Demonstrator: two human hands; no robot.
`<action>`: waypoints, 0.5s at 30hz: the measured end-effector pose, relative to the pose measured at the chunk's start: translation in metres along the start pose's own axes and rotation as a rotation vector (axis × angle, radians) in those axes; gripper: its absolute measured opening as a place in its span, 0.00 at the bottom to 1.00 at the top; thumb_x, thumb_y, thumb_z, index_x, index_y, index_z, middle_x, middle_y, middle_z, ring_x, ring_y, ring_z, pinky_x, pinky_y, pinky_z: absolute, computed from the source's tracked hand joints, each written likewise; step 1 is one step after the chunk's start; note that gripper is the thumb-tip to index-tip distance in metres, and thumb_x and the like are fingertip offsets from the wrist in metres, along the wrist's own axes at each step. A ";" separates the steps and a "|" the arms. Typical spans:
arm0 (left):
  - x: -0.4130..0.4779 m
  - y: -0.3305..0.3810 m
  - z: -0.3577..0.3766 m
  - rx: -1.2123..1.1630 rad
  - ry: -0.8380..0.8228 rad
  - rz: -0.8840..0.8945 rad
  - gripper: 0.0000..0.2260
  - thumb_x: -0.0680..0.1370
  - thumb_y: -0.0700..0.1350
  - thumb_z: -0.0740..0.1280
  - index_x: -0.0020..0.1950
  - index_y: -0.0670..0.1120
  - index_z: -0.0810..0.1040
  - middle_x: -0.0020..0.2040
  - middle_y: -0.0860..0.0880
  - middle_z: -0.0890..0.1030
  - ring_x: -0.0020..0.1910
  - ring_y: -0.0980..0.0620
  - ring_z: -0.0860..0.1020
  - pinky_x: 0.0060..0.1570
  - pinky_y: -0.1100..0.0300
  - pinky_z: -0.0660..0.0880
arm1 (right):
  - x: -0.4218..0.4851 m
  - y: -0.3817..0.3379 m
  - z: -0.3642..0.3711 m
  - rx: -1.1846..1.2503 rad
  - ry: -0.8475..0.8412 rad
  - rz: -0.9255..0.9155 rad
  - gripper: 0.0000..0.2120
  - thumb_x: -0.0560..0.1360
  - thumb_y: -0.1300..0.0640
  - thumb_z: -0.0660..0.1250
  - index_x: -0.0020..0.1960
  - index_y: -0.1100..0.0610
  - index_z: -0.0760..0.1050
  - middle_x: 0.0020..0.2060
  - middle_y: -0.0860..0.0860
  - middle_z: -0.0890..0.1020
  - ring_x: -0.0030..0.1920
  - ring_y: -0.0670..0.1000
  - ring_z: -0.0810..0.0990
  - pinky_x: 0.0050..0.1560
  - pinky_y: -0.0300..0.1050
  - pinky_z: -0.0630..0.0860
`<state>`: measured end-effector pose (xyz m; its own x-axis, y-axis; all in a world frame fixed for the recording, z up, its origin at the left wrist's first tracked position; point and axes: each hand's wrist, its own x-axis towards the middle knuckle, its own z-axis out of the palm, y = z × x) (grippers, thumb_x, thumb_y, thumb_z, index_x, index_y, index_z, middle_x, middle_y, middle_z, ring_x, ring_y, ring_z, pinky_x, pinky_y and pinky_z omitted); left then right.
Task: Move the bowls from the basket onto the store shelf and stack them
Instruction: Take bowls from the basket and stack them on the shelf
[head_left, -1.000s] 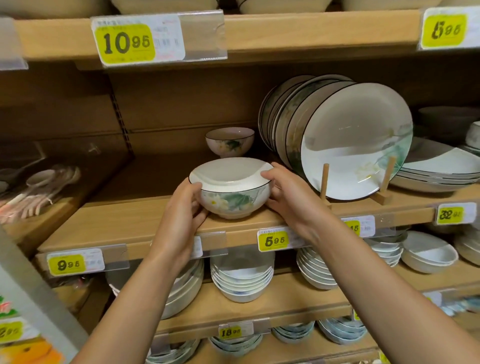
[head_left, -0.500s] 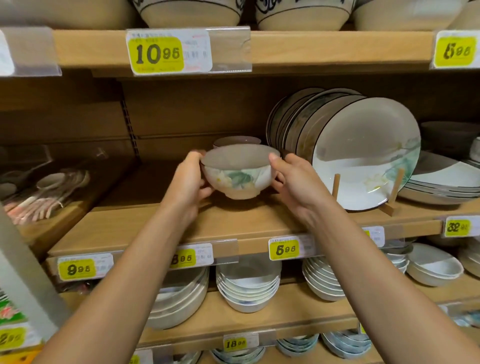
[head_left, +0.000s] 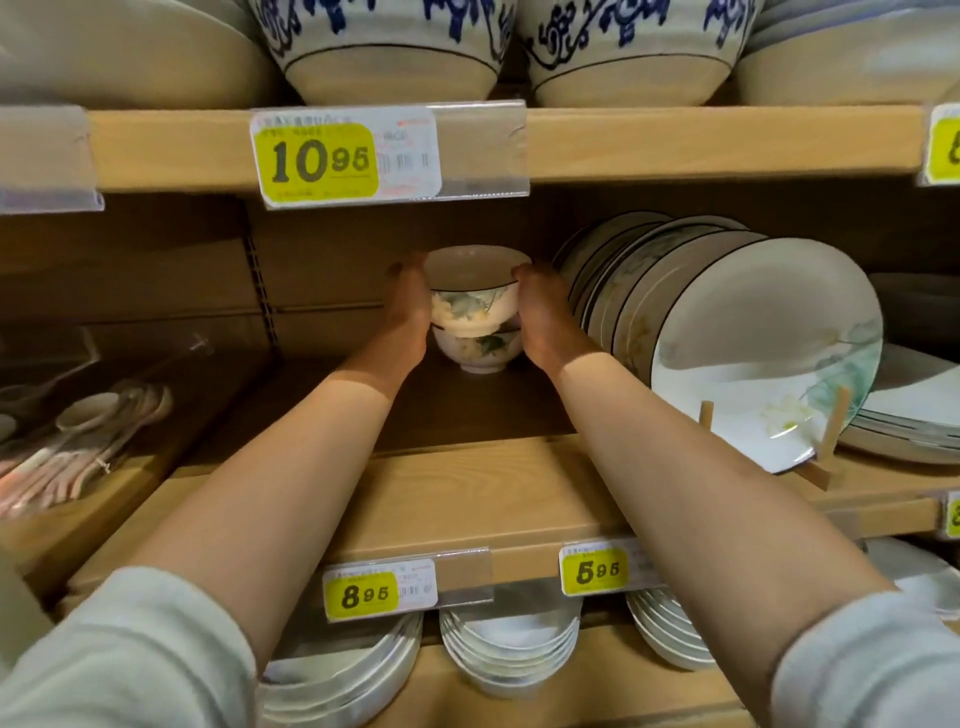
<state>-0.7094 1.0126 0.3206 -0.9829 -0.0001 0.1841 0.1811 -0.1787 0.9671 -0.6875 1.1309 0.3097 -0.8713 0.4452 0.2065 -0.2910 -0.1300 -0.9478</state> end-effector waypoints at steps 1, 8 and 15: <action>0.007 -0.003 0.002 0.002 -0.003 0.003 0.17 0.83 0.50 0.53 0.65 0.43 0.73 0.61 0.41 0.79 0.59 0.45 0.78 0.62 0.50 0.75 | 0.007 -0.001 0.002 -0.021 0.019 -0.009 0.16 0.80 0.59 0.56 0.67 0.56 0.70 0.49 0.52 0.78 0.49 0.53 0.77 0.47 0.47 0.76; 0.044 -0.025 0.016 0.051 -0.081 0.008 0.21 0.82 0.53 0.54 0.68 0.42 0.72 0.63 0.40 0.78 0.62 0.43 0.76 0.67 0.48 0.70 | 0.042 0.016 0.010 -0.137 0.128 -0.044 0.20 0.83 0.57 0.50 0.74 0.58 0.64 0.67 0.60 0.72 0.66 0.60 0.72 0.67 0.56 0.70; 0.075 -0.054 0.018 0.106 -0.023 0.016 0.20 0.82 0.52 0.56 0.71 0.44 0.66 0.64 0.41 0.76 0.61 0.44 0.75 0.63 0.50 0.71 | 0.061 0.039 0.015 -0.315 0.181 -0.160 0.22 0.83 0.58 0.50 0.76 0.61 0.59 0.72 0.60 0.67 0.72 0.59 0.66 0.72 0.50 0.63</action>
<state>-0.7925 1.0400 0.2858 -0.9791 0.0211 0.2023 0.2003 -0.0740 0.9769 -0.7580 1.1399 0.2889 -0.7327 0.5905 0.3384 -0.2578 0.2193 -0.9410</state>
